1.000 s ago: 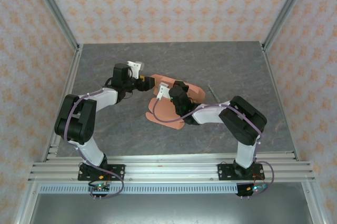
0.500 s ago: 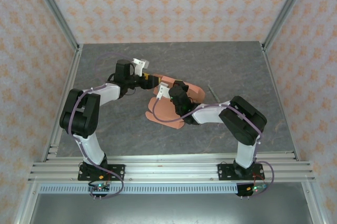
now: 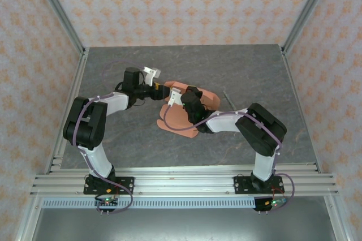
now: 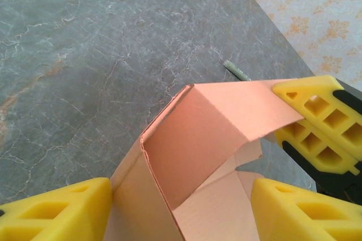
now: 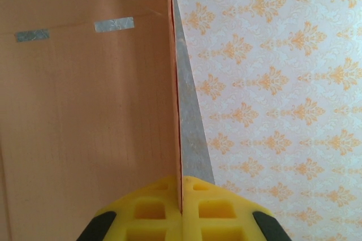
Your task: Fold the paper box
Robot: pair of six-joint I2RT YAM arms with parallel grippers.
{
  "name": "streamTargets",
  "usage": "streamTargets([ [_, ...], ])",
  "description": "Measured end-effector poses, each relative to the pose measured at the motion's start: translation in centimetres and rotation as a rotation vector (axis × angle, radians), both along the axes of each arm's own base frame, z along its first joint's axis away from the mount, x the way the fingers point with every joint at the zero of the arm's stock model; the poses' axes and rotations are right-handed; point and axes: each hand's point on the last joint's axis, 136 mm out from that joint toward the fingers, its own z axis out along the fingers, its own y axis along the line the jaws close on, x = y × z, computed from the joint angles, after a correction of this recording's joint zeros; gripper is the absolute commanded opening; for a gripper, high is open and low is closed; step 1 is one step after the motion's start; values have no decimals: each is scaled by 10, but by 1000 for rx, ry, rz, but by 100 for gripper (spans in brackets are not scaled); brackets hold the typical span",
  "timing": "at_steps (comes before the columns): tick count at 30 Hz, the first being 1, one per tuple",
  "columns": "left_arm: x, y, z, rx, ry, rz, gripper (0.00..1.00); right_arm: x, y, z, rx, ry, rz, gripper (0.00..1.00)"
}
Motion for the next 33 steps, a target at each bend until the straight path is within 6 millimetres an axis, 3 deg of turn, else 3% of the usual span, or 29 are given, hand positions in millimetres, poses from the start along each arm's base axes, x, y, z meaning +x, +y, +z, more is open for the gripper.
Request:
streamTargets([
  [16,-12,-16,0,-22,11,-63,62,7,-7,-1,80,50,-8,0],
  [33,-19,-26,-6,-15,8,-106,70,12,-11,-1,124,93,-4,0],
])
